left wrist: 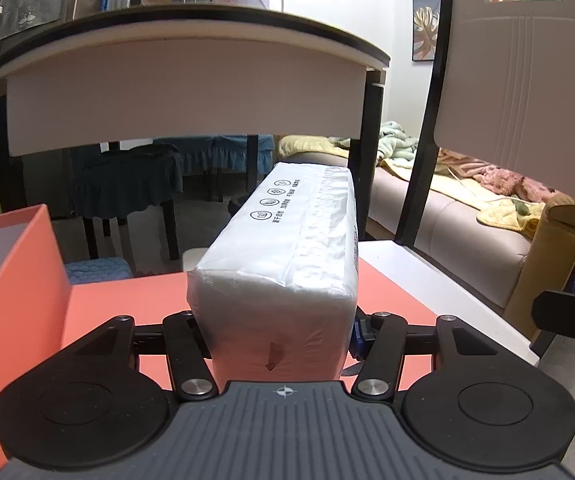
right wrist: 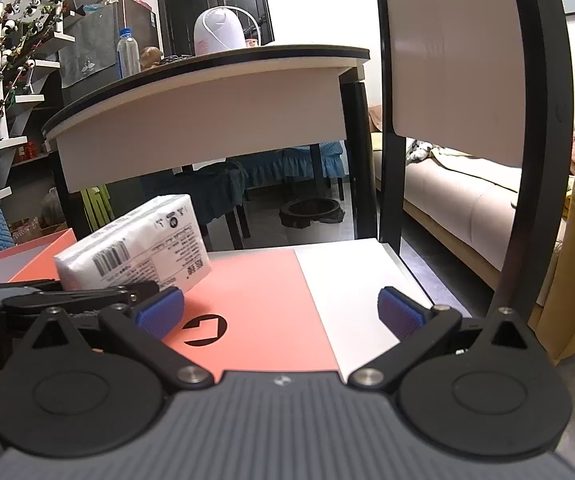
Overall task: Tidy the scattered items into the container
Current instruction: 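Lift the tissue pack with the left tool and lower it into the pink box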
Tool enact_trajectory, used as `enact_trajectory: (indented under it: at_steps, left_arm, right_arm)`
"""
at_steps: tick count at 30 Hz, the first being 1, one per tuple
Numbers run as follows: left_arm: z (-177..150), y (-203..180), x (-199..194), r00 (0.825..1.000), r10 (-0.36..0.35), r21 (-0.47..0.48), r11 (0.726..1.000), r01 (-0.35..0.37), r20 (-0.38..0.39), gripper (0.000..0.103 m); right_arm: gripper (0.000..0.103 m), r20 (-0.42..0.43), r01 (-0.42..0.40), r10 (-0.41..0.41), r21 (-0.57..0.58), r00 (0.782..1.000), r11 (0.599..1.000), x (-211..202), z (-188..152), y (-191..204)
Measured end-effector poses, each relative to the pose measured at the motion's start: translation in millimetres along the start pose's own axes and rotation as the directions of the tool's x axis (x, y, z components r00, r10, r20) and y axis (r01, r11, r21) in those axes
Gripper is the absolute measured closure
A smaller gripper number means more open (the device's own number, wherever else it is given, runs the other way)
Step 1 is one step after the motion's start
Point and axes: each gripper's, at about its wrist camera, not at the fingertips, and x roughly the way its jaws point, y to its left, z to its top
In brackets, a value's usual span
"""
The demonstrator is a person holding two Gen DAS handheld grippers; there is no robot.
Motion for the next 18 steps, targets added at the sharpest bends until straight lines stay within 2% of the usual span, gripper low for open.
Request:
enact_trajectory:
  at_steps: [11, 18]
  left_arm:
    - [9, 18, -44, 0.998, 0.018, -0.022, 1.000, -0.017, 0.054, 0.043]
    - [20, 36, -74, 0.994, 0.059, -0.052, 0.997, -0.054, 0.089, 0.043]
  right_arm:
    - [0.000, 0.008, -0.013, 0.013, -0.018, 1.000, 1.000, 1, 1, 19]
    - [0.000, 0.011, -0.042, 0.043, -0.027, 0.999, 0.999, 3, 3, 37]
